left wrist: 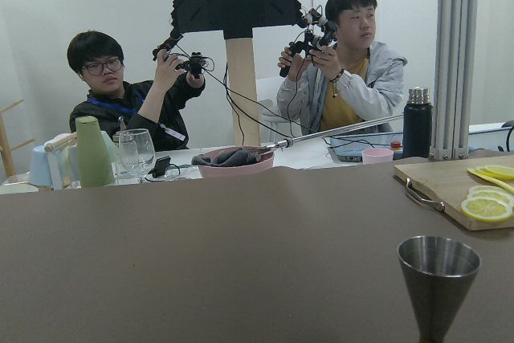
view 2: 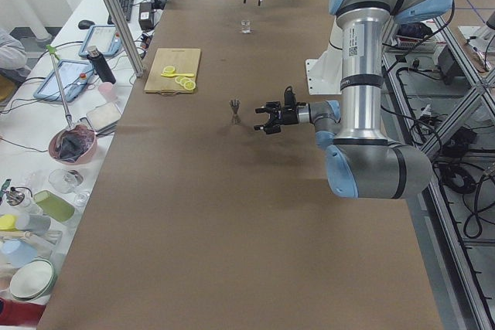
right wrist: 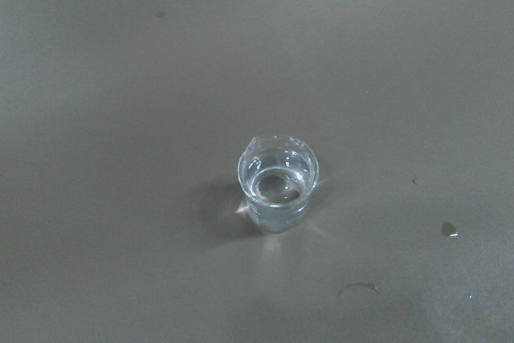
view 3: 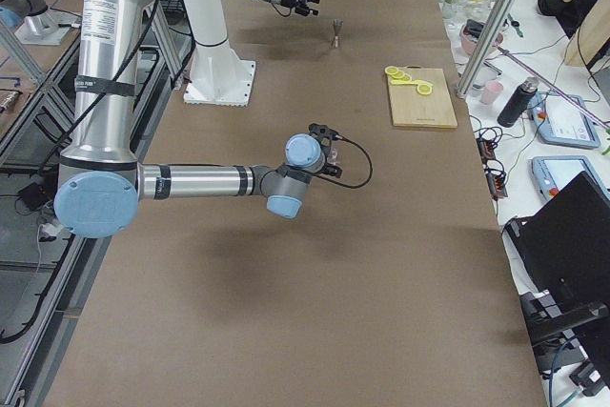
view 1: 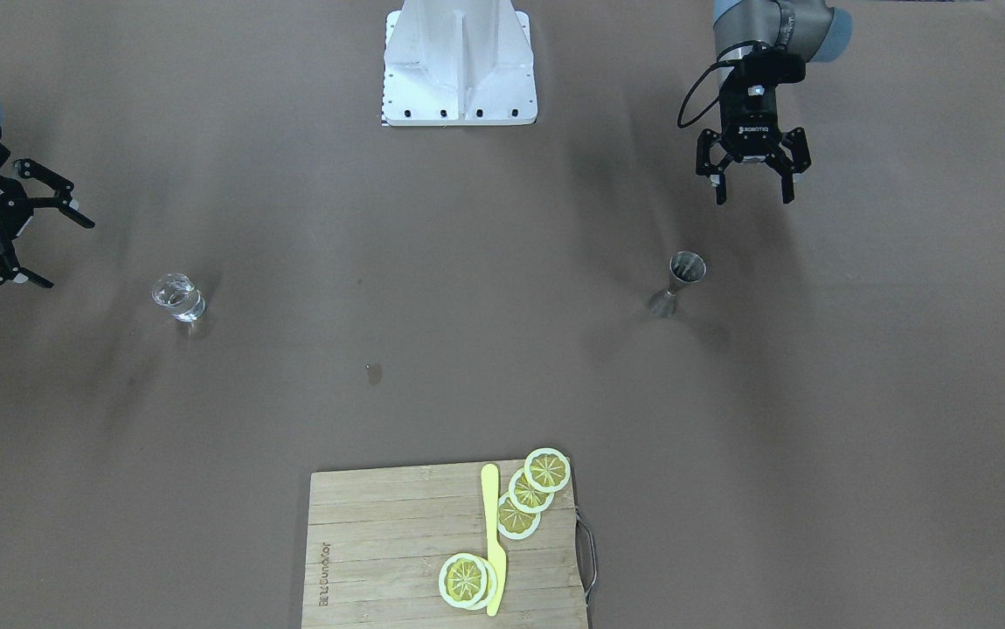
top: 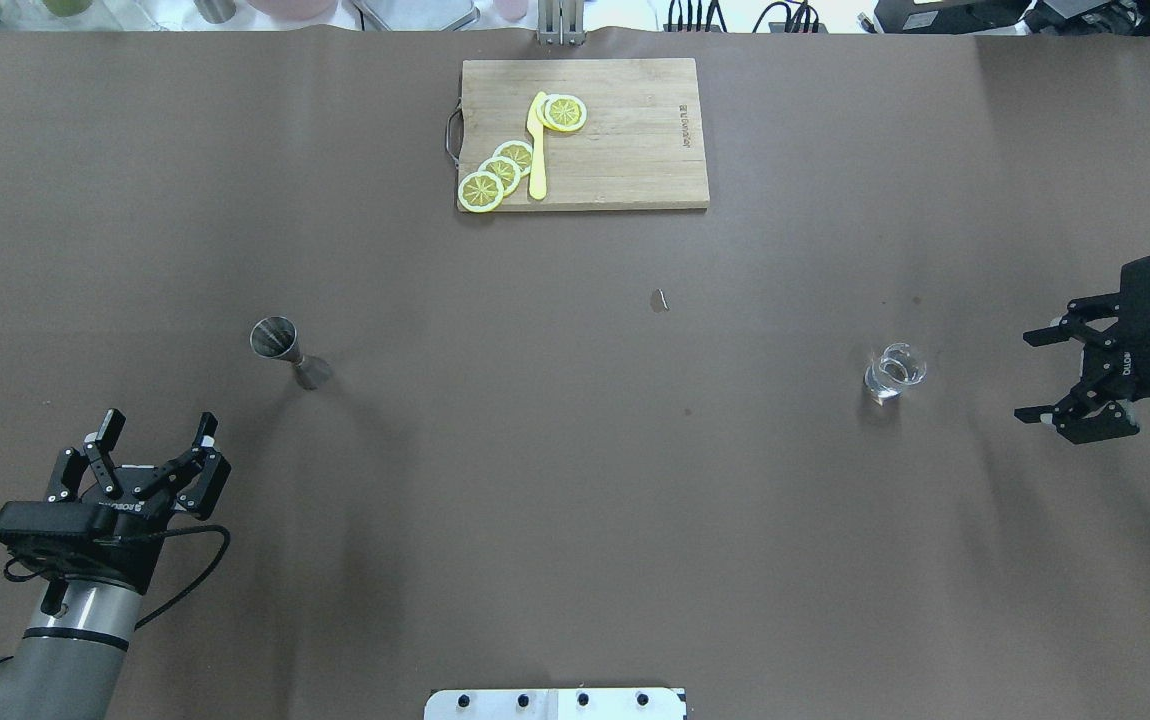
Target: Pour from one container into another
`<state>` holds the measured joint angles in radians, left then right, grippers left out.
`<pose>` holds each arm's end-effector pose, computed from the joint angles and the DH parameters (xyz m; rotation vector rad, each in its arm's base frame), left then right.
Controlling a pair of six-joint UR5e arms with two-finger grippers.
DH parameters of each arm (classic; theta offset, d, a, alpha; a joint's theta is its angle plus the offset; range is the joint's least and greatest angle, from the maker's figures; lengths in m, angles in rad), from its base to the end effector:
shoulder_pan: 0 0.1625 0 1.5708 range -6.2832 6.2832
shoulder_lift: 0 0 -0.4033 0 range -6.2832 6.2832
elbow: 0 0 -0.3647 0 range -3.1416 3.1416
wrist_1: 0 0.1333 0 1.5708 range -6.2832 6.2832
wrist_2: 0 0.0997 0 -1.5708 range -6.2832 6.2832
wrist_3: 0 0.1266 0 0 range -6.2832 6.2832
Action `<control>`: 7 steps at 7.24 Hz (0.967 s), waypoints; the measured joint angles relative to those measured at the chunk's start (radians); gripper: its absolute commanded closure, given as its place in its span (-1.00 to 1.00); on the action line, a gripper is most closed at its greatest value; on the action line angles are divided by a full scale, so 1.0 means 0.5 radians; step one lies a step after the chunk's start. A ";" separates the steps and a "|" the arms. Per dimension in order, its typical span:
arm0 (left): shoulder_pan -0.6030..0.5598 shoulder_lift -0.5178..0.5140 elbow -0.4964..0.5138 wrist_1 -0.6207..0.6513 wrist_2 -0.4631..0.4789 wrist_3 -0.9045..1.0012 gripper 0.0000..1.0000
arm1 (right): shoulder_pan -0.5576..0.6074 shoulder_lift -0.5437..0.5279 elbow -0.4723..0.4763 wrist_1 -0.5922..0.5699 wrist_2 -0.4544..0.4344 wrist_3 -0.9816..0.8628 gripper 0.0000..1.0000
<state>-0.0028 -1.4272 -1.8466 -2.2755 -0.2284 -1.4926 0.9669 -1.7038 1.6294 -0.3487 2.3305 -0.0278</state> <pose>0.3911 -0.2577 0.4587 1.2813 0.6508 -0.4977 -0.2090 -0.3841 0.5361 0.8870 -0.9923 -0.9739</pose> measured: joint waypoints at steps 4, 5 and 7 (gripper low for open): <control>-0.211 -0.365 0.264 0.140 -0.118 -0.024 -0.96 | 0.014 0.001 -0.005 0.008 0.011 -0.011 -0.99; -0.243 -0.427 0.315 0.150 -0.141 -0.024 -0.96 | -0.009 0.000 -0.028 0.049 0.014 -0.013 -0.99; -0.296 -0.541 0.416 0.154 -0.183 -0.025 -0.95 | -0.075 0.009 -0.115 0.246 0.018 -0.017 -0.99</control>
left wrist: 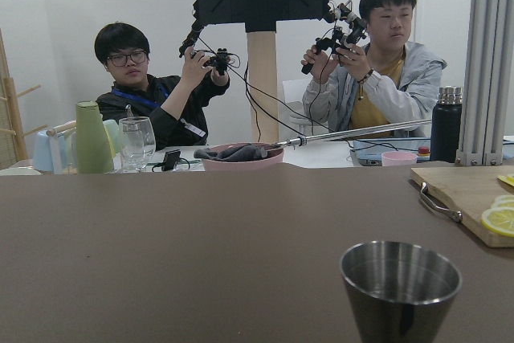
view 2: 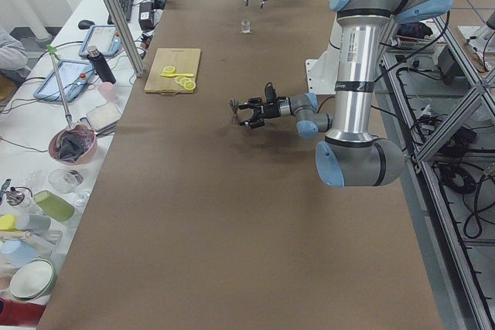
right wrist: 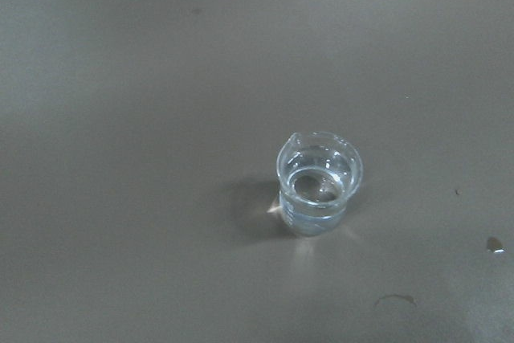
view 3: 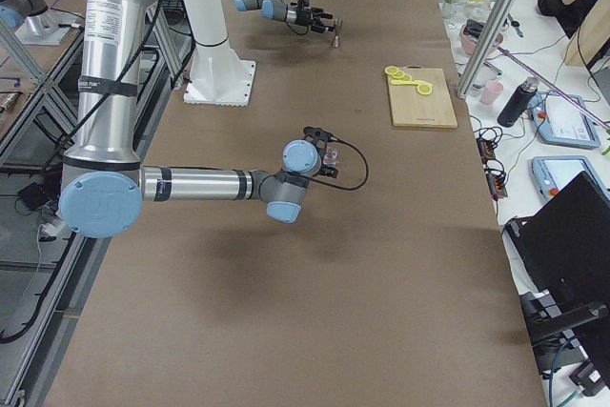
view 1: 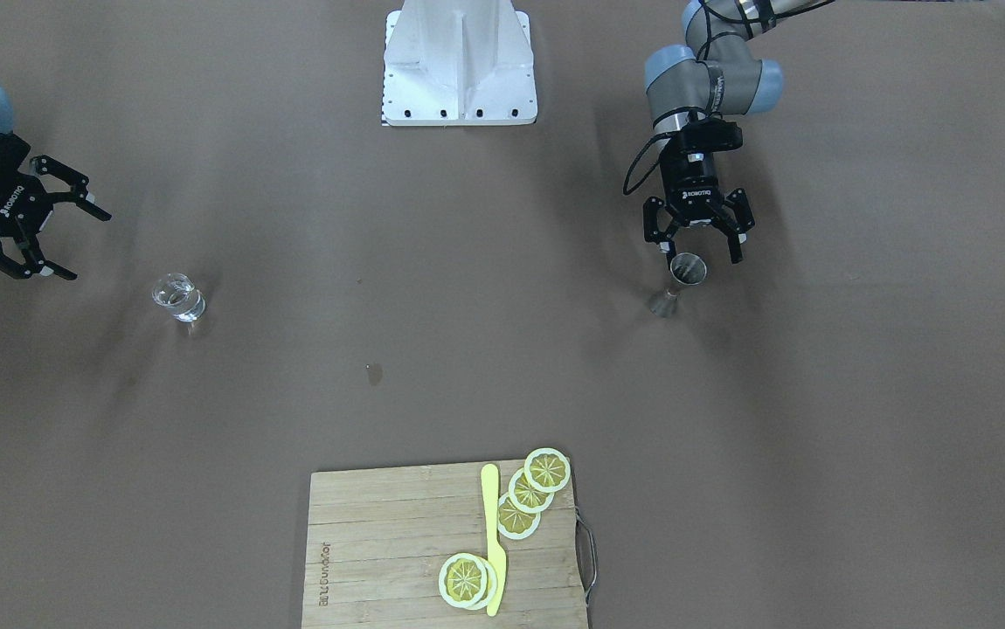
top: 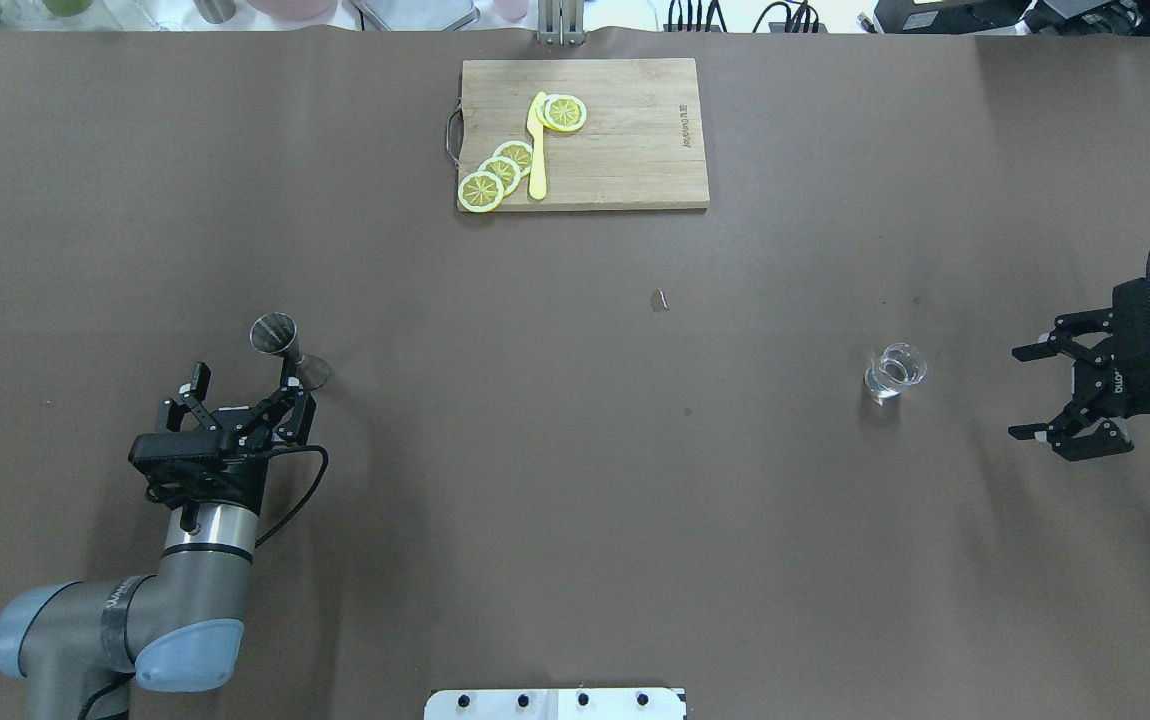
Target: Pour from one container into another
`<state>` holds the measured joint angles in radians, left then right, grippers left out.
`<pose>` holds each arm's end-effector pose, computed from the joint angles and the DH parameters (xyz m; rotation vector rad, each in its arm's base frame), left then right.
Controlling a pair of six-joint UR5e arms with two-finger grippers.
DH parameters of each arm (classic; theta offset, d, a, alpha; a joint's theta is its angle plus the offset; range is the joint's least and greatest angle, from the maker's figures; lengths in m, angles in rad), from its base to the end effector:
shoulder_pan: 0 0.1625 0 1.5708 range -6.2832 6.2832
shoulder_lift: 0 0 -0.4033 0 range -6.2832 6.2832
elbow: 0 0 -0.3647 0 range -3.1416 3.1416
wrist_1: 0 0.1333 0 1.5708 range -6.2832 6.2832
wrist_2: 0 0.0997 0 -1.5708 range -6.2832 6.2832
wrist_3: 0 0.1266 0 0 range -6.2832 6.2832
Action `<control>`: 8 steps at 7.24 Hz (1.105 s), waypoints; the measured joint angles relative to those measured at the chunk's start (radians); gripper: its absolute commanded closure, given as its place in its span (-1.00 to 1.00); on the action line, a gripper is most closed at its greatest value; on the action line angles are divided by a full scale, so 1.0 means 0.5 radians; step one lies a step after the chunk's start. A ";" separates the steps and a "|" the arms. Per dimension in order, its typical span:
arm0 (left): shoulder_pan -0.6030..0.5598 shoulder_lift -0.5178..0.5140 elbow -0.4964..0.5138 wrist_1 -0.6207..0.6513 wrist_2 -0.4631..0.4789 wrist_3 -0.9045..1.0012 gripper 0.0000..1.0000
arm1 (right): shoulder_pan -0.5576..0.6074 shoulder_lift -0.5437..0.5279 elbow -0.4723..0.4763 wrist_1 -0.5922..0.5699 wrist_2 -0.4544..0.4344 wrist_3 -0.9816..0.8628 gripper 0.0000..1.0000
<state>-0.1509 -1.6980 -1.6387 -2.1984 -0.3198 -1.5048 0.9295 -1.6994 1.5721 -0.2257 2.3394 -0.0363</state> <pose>0.4621 -0.3267 0.4458 1.2509 0.5811 -0.5839 -0.2209 -0.3716 0.5467 0.9433 -1.0274 -1.0353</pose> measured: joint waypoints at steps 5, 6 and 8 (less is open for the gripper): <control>-0.086 -0.154 0.146 0.001 -0.058 0.003 -0.76 | -0.015 0.219 -0.367 0.262 -0.018 -0.109 -0.98; -0.092 -0.169 0.157 0.000 -0.065 0.003 -0.71 | 0.000 0.292 -0.435 0.263 -0.018 -0.119 -0.97; -0.104 -0.200 0.182 0.001 -0.093 0.002 -0.70 | 0.000 0.397 -0.499 0.262 -0.009 -0.121 -0.96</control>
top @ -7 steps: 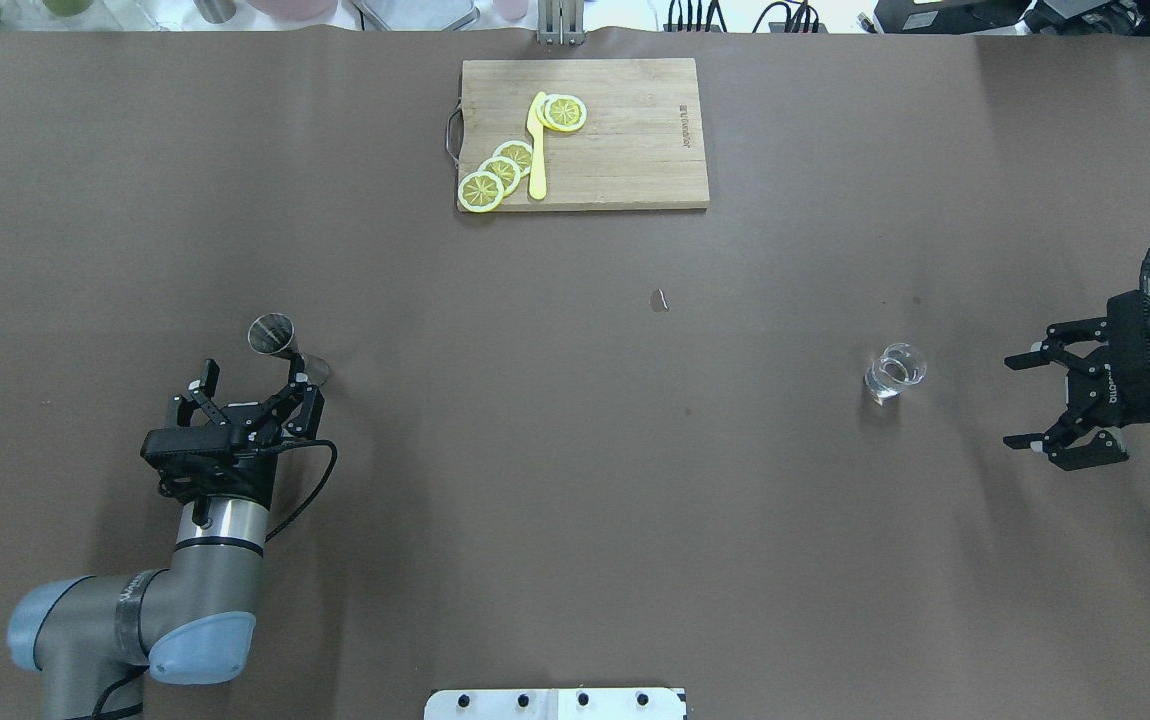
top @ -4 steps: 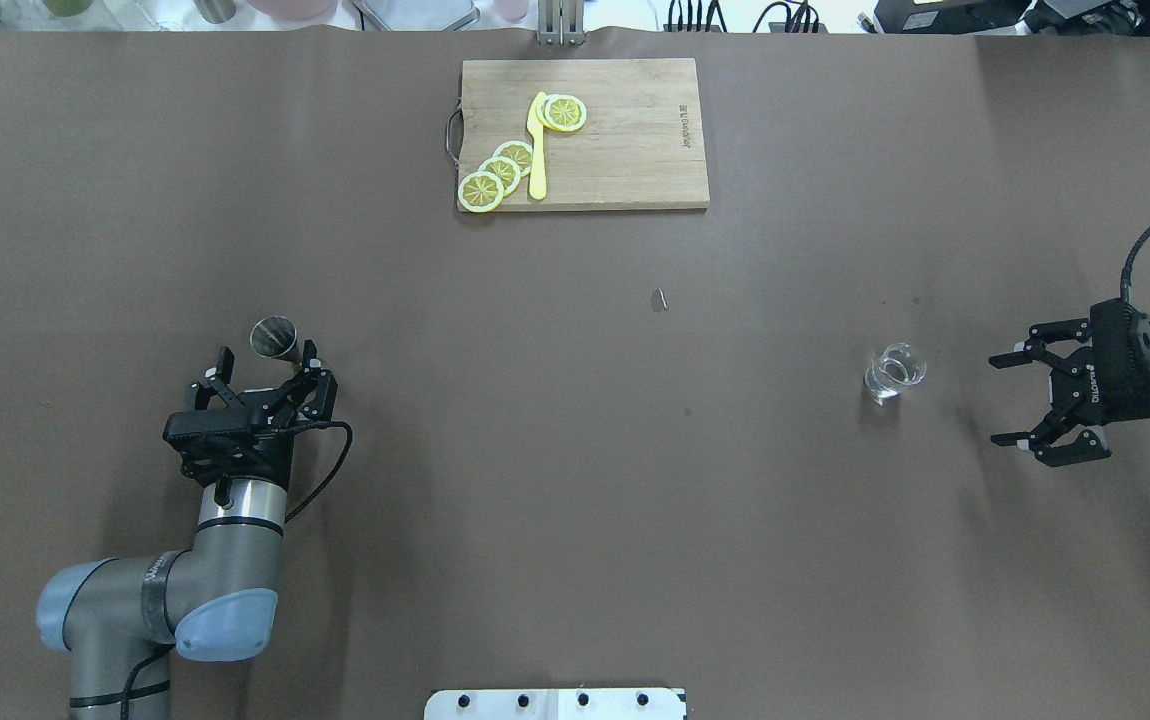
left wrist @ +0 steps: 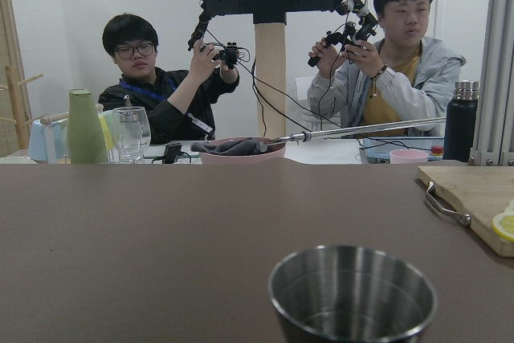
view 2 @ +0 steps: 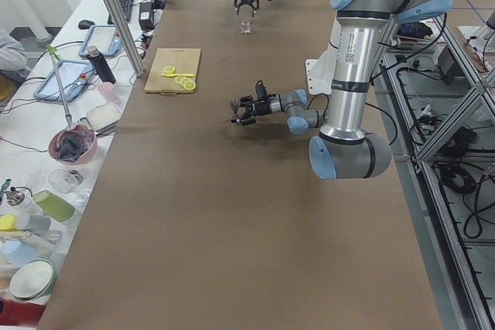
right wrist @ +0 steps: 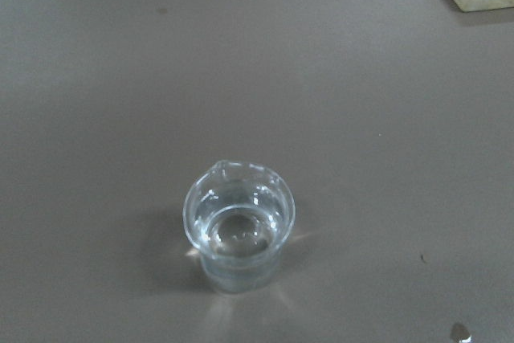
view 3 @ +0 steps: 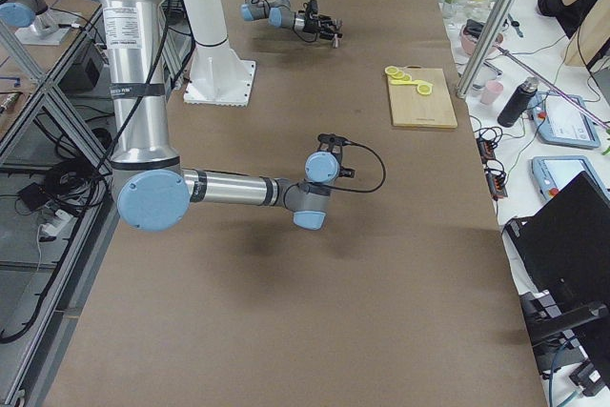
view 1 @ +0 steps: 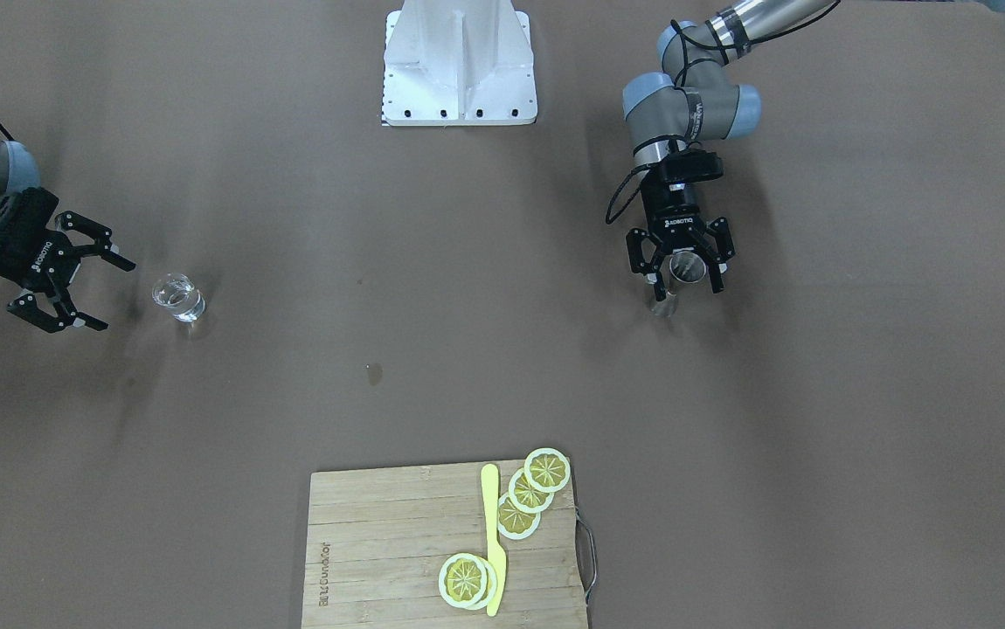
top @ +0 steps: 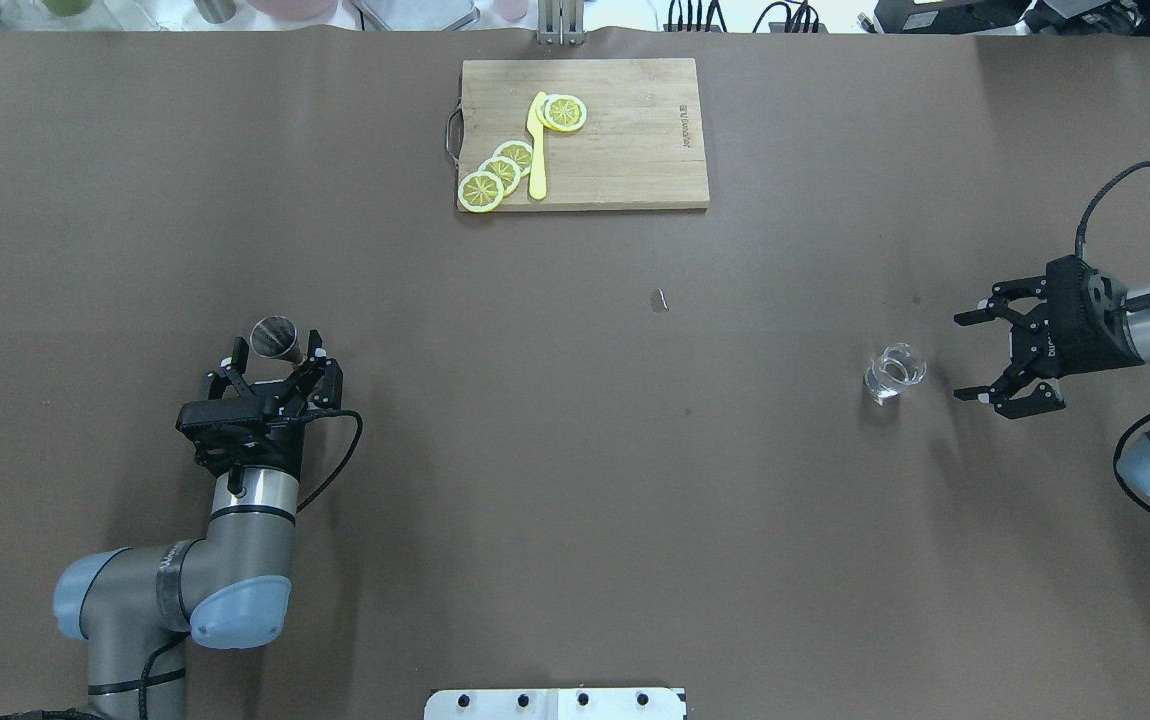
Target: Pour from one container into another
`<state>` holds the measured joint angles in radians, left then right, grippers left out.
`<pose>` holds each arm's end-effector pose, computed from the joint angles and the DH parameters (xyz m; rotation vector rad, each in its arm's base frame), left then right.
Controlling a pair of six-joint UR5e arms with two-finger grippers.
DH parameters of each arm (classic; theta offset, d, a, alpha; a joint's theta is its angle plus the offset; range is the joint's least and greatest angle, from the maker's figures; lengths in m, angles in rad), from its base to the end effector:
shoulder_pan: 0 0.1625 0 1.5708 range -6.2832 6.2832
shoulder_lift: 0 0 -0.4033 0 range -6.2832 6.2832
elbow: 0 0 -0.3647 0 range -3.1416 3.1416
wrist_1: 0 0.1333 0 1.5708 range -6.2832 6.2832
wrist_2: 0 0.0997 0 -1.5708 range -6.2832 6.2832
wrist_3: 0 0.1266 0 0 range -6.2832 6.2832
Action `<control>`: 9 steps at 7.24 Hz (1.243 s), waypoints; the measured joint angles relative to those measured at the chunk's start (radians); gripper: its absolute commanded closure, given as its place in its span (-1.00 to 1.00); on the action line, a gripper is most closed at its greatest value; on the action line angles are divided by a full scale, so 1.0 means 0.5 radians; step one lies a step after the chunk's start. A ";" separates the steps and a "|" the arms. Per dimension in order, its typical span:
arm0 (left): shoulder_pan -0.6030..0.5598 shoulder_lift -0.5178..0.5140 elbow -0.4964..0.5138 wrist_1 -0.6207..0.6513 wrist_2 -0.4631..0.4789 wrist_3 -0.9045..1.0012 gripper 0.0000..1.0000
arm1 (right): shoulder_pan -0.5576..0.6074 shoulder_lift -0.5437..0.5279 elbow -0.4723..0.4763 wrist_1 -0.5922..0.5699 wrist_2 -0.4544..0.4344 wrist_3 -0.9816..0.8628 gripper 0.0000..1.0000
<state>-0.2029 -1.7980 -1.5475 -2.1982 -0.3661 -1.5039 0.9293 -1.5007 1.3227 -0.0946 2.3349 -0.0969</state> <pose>0.4867 -0.3569 0.4385 1.2265 0.5711 -0.6139 -0.2638 -0.4296 0.5580 1.0637 -1.0095 -1.1020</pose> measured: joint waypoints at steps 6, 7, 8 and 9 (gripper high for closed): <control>-0.003 -0.045 0.041 0.000 -0.067 -0.088 1.00 | -0.096 0.071 -0.043 0.139 0.003 0.001 -0.96; -0.009 -0.046 0.033 0.000 -0.083 -0.102 1.00 | -0.104 0.072 -0.051 0.146 0.002 0.001 -0.96; -0.024 -0.046 0.011 0.000 -0.104 -0.101 1.00 | -0.110 0.082 -0.077 0.164 -0.002 0.001 -0.93; -0.051 -0.046 -0.035 -0.003 -0.152 -0.045 1.00 | -0.113 0.105 -0.125 0.195 -0.008 0.001 -0.93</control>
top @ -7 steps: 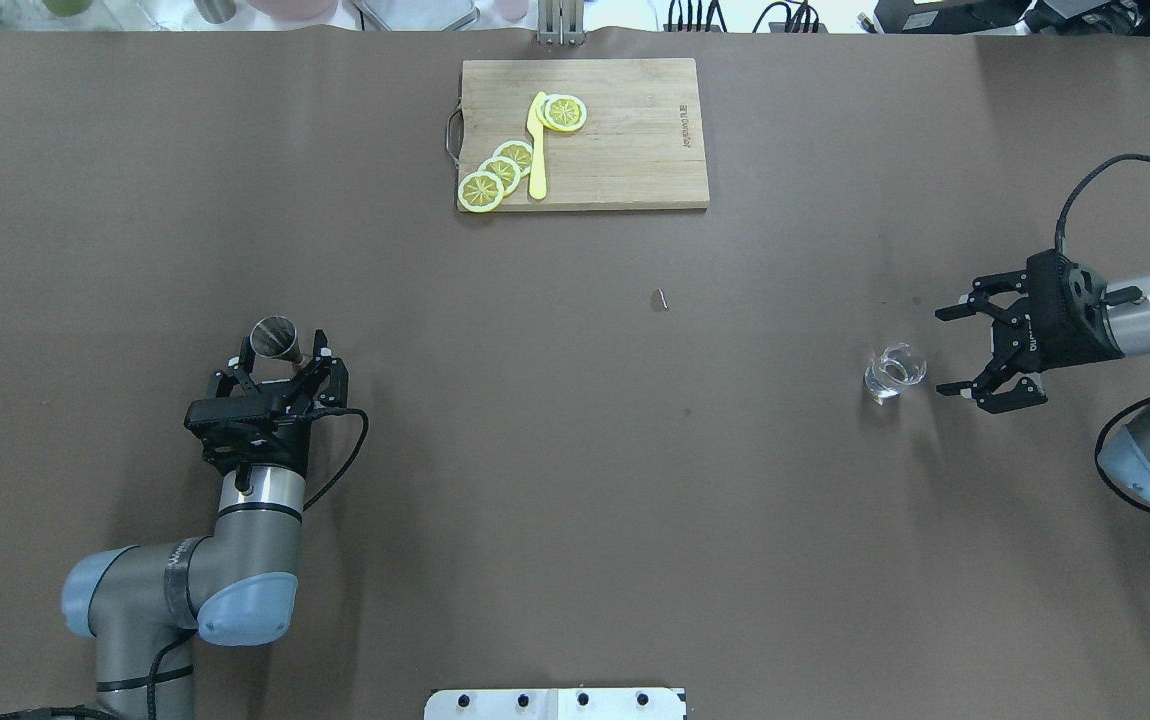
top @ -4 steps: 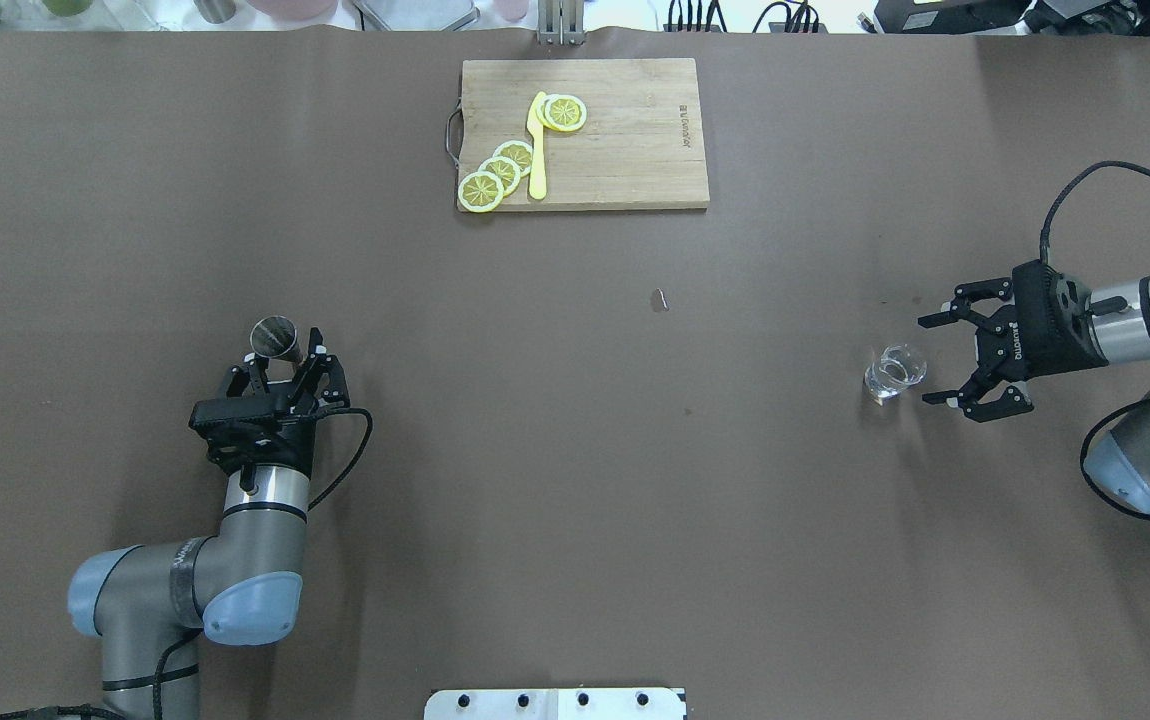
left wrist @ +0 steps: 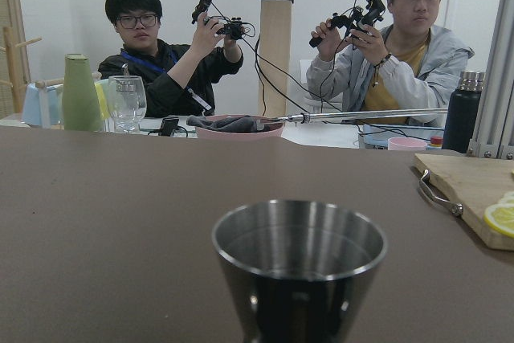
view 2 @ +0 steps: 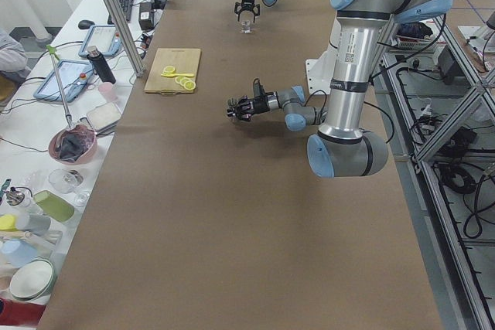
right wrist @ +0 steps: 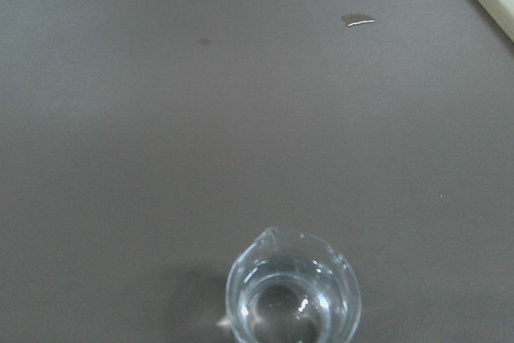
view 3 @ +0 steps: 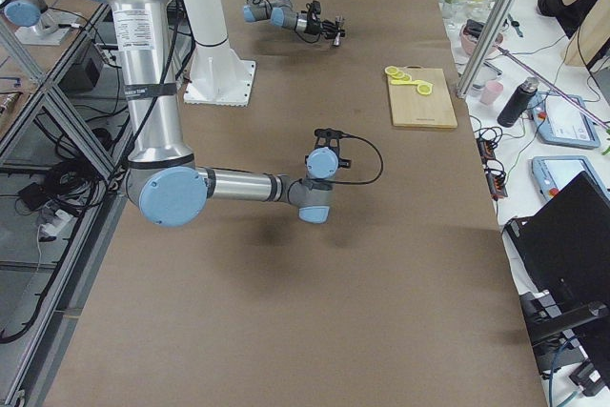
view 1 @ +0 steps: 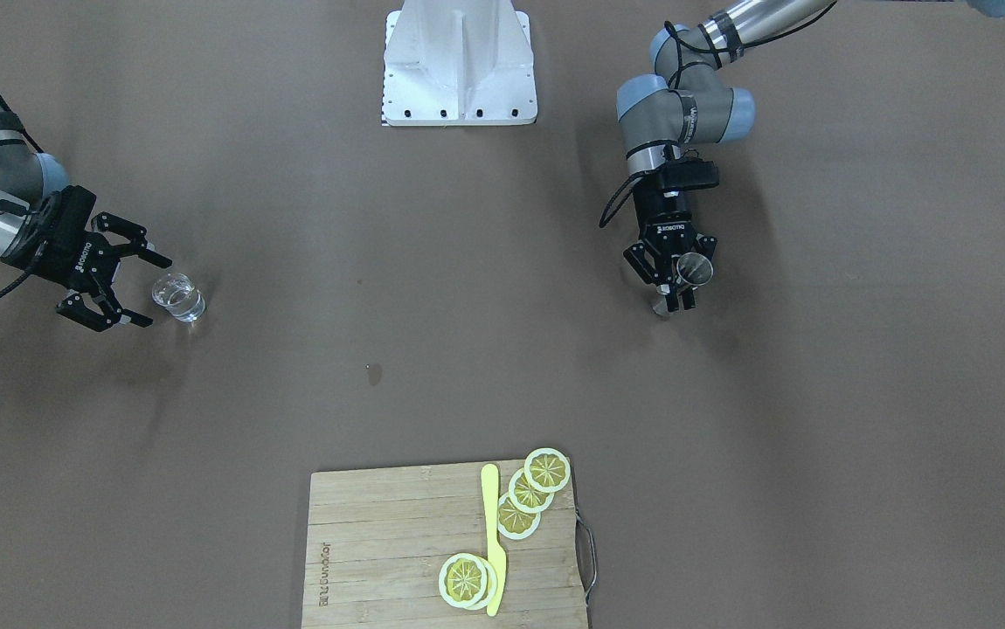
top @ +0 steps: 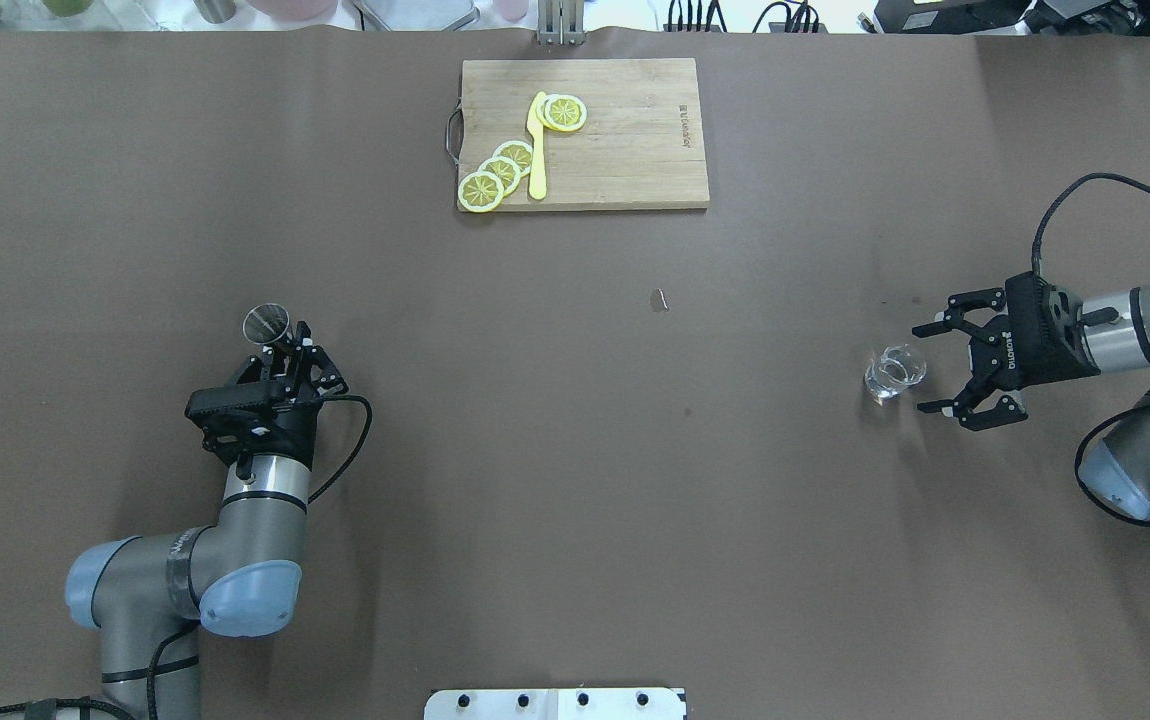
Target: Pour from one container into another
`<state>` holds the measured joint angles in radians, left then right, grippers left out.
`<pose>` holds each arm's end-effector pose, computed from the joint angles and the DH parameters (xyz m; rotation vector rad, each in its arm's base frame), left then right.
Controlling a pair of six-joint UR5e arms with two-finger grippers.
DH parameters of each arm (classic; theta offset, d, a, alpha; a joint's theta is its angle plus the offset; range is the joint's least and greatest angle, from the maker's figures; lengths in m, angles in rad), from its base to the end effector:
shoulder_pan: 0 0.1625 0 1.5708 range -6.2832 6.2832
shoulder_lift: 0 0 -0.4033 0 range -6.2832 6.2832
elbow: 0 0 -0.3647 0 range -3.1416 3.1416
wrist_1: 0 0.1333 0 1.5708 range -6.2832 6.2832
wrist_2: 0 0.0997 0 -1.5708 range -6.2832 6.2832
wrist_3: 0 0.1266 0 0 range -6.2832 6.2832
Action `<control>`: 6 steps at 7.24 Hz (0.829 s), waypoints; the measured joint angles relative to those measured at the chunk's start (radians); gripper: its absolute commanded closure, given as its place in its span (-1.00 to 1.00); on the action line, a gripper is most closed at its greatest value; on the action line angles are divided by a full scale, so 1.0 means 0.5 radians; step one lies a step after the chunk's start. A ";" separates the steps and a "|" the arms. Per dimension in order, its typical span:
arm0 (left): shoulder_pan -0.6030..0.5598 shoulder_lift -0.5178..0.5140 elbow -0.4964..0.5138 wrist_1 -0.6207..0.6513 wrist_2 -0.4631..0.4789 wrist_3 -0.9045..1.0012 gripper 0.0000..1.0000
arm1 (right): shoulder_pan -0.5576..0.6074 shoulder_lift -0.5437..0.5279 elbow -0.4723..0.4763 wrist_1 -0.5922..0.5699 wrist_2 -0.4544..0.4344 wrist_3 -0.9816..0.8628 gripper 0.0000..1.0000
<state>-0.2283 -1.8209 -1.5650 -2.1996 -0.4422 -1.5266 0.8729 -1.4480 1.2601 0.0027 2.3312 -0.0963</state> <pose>0.4887 -0.3679 0.4234 1.1590 0.6316 -0.6479 -0.2964 -0.4251 0.5498 1.1323 -1.0538 -1.1630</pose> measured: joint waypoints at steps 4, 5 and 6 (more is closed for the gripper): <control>-0.159 -0.072 -0.215 -0.075 -0.286 0.698 1.00 | -0.005 0.074 -0.082 0.031 -0.004 0.007 -0.91; -0.172 -0.135 -0.223 -0.094 -0.335 0.920 1.00 | -0.006 0.081 -0.086 0.031 -0.003 0.008 -0.86; -0.181 -0.182 -0.217 -0.163 -0.376 1.119 1.00 | -0.006 0.090 -0.092 0.031 -0.002 0.008 -0.79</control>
<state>-0.3186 -1.9118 -1.6737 -2.2812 -0.6304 -0.9672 0.8699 -1.4029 1.2143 0.0184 2.3300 -0.0922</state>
